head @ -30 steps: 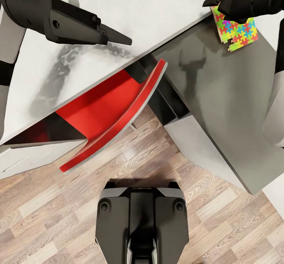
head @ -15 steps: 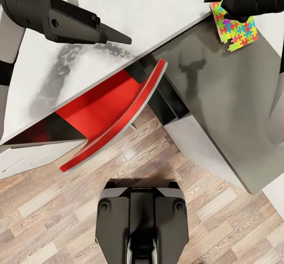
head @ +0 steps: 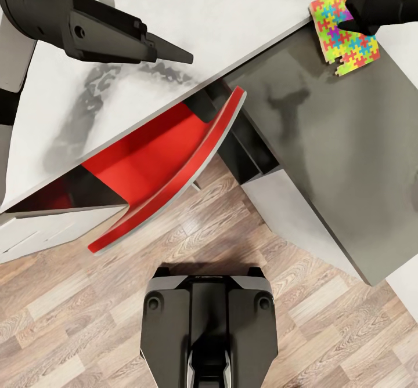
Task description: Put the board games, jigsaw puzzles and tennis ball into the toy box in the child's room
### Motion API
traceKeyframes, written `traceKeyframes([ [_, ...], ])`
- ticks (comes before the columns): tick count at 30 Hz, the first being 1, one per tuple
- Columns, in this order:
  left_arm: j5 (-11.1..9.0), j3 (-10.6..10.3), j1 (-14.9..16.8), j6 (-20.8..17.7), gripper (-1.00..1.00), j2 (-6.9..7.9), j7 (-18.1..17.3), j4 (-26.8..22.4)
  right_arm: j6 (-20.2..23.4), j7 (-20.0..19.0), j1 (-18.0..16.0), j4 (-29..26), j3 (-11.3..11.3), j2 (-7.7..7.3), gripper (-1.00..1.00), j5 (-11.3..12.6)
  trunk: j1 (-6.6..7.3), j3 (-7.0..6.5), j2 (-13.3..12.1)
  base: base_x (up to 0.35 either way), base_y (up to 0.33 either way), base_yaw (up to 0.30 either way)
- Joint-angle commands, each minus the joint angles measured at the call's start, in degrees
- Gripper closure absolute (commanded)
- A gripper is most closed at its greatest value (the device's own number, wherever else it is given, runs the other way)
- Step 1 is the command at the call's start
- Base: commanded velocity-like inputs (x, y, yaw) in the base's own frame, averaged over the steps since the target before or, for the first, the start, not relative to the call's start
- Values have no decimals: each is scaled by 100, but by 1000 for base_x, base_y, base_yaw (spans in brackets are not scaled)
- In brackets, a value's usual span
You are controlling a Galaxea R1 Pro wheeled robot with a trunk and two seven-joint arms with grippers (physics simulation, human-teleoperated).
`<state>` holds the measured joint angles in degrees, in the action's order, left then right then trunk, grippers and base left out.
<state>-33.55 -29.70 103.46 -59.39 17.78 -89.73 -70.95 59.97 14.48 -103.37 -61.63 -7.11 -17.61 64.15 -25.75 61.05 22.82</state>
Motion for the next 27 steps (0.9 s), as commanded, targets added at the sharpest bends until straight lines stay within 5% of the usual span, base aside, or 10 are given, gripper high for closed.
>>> traceKeyframes([
  [1, -2, -15, 7, -61, -100, 5, -27, 2, 3, 60, 25, -4, -15, -34, -100, 127, -4, 6, 9, 0, 0, 0],
  [9, -2, -11, 8, -61, -100, -1, -27, 2, 3, 63, 355, -7, -14, -171, -100, 504, -4, 6, 9, 0, 0, 0],
  [27, -2, -14, 8, -61, -100, -2, -27, 2, 3, 62, 934, -364, -19, -172, -100, 849, -4, 6, 9, 0, 0, 0],
])
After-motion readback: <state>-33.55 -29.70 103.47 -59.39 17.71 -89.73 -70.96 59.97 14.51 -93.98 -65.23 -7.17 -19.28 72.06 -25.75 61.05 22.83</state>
